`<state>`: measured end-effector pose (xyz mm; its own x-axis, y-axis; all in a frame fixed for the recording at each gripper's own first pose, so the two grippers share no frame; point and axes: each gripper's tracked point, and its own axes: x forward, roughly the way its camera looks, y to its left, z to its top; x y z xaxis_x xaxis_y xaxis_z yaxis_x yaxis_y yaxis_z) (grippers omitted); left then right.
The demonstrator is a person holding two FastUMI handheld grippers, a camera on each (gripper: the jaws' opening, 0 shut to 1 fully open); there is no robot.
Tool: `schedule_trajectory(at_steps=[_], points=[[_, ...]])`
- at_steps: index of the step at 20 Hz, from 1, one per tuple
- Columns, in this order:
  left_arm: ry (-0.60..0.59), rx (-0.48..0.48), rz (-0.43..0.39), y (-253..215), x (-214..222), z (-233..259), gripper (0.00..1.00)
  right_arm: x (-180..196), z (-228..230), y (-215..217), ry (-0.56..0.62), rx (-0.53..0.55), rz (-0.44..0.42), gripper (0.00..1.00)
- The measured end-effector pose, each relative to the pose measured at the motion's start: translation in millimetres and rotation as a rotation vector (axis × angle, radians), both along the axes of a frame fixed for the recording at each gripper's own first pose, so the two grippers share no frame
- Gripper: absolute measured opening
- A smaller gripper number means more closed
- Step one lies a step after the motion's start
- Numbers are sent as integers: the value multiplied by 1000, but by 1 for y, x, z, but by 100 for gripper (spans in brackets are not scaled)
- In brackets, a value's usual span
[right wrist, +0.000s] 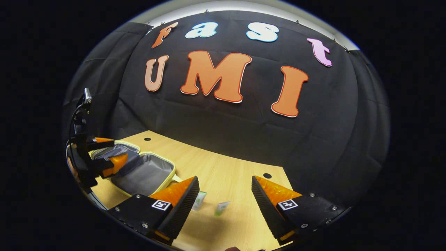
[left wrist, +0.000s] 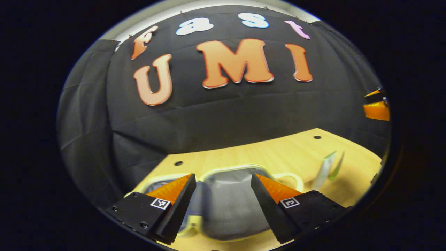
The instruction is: First open the suitcase, pack the skin care products into it, and then close the suitcase.
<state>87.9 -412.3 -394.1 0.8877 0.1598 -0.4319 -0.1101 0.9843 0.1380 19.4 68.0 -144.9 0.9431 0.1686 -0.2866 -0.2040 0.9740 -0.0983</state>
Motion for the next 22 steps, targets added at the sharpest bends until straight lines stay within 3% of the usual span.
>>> schedule_trajectory(at_steps=[4,12,16,22], points=[[19,-37,-123,-88,13,-15,98,-3,-12,-27,15,-10,1,96],[67,-144,-201,-196,33,-74,98,-10,-42,-66,34,-4,7,96],[123,-160,-216,-229,47,-111,98,-10,-60,-84,53,-10,-9,96],[207,-170,-171,-242,72,-161,86,-4,-69,-99,59,-15,-8,96]])
